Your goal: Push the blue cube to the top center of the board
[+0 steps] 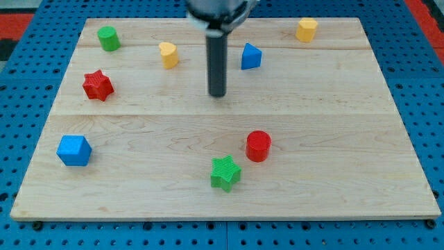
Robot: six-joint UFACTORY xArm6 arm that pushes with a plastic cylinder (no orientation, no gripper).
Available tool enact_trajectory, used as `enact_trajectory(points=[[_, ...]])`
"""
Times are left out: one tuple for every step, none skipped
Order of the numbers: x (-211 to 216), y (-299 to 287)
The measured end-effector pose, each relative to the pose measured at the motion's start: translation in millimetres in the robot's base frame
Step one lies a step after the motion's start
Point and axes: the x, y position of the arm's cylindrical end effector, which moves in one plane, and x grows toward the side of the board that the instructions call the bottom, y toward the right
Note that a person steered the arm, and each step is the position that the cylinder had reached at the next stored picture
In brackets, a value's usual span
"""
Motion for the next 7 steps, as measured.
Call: enact_trajectory(points=[[65, -37], [124, -80], [157, -142], [149, -200], [117, -216], [105, -188], [68, -221]])
